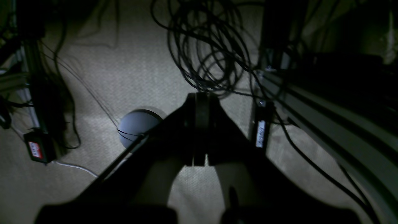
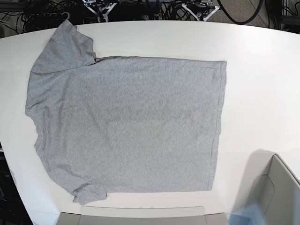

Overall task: Fold the T-shirt properly
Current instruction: 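Move both grippers from rest toward the shirt's shoulder edge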

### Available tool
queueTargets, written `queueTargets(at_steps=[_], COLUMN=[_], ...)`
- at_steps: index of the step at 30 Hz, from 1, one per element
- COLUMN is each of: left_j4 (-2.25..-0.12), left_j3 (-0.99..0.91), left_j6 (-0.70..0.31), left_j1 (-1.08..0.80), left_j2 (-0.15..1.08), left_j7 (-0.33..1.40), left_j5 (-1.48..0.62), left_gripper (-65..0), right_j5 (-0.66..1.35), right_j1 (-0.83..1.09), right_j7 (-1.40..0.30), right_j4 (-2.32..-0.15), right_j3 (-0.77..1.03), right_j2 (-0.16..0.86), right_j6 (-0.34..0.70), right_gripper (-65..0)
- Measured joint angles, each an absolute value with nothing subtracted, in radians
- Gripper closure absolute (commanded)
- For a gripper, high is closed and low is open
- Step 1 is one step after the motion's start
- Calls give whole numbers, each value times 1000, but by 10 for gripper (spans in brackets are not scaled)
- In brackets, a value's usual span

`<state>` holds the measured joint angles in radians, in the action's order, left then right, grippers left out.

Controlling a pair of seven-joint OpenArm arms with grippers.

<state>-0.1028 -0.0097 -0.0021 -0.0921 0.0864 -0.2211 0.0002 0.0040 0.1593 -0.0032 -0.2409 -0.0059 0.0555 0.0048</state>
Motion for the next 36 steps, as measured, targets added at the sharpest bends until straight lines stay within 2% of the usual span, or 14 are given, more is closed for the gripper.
queueTargets(at_steps=[8,19,26,32,36], left_j4=[-101,-388,-406,-410,-585], left_j3=[-14,-14,-14,-14,-37], left_j6=[4,4,3,4,4], left_j1=[-120,-218,-257,-258,-369], left_j2=[75,50,41,45,47], left_j7=[-180,-204,-187,-186,-142], left_j5=[1,0,0,0,0], left_gripper=[-1,-2,-2,-1,-1], right_j5=[5,5,5,5,1], right_j1=[170,171,192,308,447], right_j7=[-11,-6,-7,4,-16], right_j4=[-249,-249,-254,-442,-616], right_j3=[-6,-7,-7,-10,-12], right_j2=[57,58,62,73,94], right_j6=[4,4,4,8,7], right_gripper=[-1,-1,-1,-1,-1])
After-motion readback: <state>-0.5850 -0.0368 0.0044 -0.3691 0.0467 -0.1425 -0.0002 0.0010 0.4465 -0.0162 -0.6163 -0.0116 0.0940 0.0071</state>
